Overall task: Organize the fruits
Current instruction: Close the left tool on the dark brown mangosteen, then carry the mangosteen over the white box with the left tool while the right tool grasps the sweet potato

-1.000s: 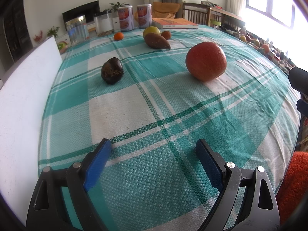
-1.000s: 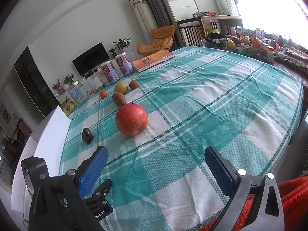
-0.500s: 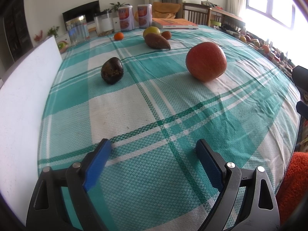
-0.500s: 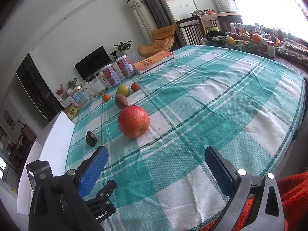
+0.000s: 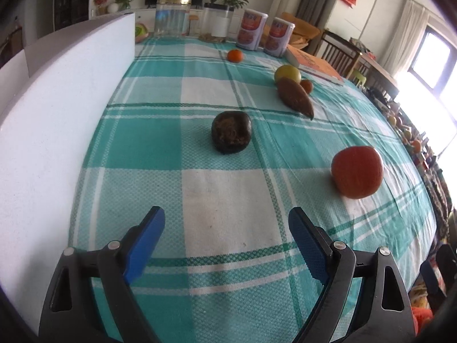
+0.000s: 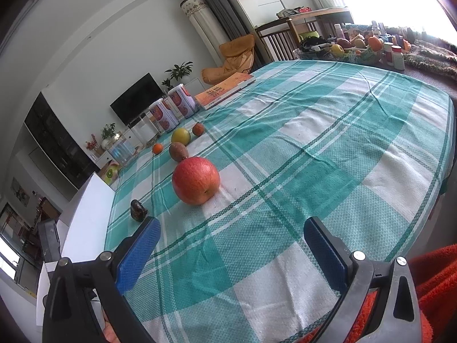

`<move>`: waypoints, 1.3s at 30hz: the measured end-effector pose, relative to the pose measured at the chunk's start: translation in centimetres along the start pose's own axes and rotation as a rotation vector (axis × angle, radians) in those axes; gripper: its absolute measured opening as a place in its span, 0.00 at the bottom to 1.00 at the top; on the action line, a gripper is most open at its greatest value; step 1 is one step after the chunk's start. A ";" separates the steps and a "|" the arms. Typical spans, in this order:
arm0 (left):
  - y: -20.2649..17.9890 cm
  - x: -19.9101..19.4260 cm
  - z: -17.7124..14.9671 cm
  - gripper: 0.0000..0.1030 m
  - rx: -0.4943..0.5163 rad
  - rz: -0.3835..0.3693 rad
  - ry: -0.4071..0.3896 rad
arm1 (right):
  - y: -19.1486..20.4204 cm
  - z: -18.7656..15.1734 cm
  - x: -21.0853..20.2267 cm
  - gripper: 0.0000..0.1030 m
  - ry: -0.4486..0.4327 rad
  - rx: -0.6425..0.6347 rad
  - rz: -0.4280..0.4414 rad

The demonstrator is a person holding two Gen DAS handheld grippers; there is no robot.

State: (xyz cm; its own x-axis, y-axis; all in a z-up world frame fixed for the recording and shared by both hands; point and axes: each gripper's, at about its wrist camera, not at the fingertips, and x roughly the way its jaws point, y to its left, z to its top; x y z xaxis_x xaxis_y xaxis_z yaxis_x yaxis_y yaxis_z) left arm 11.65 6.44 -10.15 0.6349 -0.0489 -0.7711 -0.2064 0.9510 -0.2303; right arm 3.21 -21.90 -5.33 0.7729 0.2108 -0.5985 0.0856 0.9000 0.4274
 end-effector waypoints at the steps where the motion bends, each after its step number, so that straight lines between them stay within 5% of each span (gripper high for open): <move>1: -0.1 0.7 1.1 0.86 -0.015 0.018 -0.012 | 0.0 0.0 0.0 0.97 0.000 0.000 0.000; 9: -0.1 6.4 5.6 0.84 -0.030 0.134 -0.010 | -0.9 0.2 -0.2 0.97 -0.003 0.041 0.014; 12: -0.4 6.2 5.9 0.39 0.018 0.112 -0.018 | -1.7 0.2 0.0 0.97 0.009 0.079 0.022; 20: -0.1 2.1 2.4 0.39 0.032 0.018 -0.014 | -2.8 1.3 0.7 0.97 0.031 0.148 0.092; 24: -0.4 -0.3 1.1 0.39 0.054 -0.050 -0.001 | 0.9 7.2 5.4 0.98 0.149 -0.026 0.110; 28: -1.0 -2.2 0.5 0.39 0.061 -0.111 0.012 | 7.3 12.6 14.7 0.97 0.372 -0.247 0.077; 30: -1.4 -3.1 0.2 0.39 0.071 -0.141 0.024 | 9.6 13.9 19.5 0.97 0.457 -0.261 0.074; 33: -1.7 -4.6 -0.3 0.39 0.088 -0.176 0.037 | 11.6 14.2 26.0 0.91 0.607 -0.236 0.075; 36: -1.4 -6.0 -0.9 0.39 0.111 -0.189 0.043 | 12.8 13.7 30.0 0.84 0.636 -0.280 0.001; 38: -0.9 -6.8 -1.3 0.39 0.114 -0.196 0.051 | 13.6 12.9 31.5 0.62 0.662 -0.333 -0.010; 39: -0.7 -7.1 -1.5 0.39 0.113 -0.199 0.055 | 13.8 12.8 31.7 0.42 0.667 -0.333 0.009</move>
State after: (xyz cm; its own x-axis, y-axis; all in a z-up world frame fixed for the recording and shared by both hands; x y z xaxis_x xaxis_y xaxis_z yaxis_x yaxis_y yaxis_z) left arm 6.15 5.64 -5.37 0.6123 -0.2526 -0.7492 0.0057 0.9490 -0.3153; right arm 36.93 -7.71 -9.70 0.2174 0.3098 -0.9256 -0.1962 0.9428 0.2695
